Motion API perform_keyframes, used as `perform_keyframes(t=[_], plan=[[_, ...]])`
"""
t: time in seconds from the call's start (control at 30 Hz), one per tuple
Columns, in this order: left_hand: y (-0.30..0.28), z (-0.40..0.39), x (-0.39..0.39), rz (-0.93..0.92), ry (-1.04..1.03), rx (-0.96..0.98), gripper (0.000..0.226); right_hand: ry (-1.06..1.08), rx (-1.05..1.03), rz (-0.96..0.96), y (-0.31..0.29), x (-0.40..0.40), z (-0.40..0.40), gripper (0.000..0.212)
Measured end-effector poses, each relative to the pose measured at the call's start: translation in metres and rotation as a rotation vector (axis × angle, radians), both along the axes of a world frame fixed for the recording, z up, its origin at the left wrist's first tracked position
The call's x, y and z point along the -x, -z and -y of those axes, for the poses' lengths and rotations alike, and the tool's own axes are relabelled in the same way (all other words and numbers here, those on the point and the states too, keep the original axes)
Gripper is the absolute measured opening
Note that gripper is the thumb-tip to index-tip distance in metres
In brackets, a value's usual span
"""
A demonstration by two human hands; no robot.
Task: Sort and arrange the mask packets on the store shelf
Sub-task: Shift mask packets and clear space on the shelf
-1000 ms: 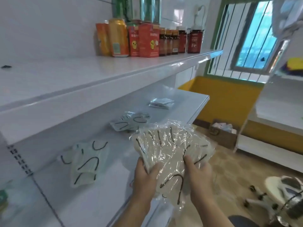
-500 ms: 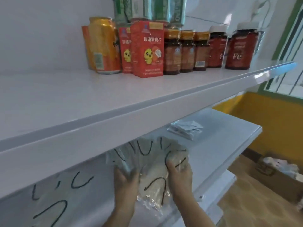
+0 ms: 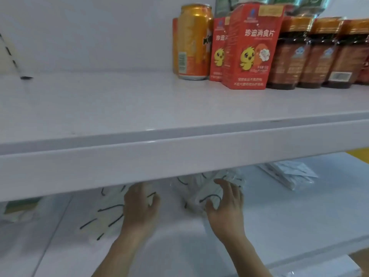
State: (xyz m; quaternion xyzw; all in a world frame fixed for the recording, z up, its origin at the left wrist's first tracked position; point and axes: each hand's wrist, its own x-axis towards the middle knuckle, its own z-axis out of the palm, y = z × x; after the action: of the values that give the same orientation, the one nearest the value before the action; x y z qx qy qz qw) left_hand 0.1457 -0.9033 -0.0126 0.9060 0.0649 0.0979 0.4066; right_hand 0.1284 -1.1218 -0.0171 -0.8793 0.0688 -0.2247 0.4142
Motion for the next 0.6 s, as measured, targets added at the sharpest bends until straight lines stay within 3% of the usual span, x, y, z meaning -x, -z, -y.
perform_keyframes(t=[0.1, 0.27, 0.37, 0.6], plan=[[-0.005, -0.03, 0.025, -0.038, -0.048, -0.206, 0.055, -0.119, 0.21, -0.027, 0.001, 0.003, -0.039, 0.057], [-0.001, -0.13, 0.079, -0.005, -0.234, -0.326, 0.068, -0.308, 0.284, -0.072, -0.001, 0.016, -0.144, 0.059], [0.0, -0.209, 0.12, -0.106, -0.303, -0.321, 0.066, -0.42, 0.284, -0.101, 0.0, 0.037, -0.227, 0.059], [0.011, -0.395, 0.227, -0.038, -0.452, -0.285, 0.055, -0.654, 0.205, -0.01, 0.011, 0.11, -0.422, 0.056]])
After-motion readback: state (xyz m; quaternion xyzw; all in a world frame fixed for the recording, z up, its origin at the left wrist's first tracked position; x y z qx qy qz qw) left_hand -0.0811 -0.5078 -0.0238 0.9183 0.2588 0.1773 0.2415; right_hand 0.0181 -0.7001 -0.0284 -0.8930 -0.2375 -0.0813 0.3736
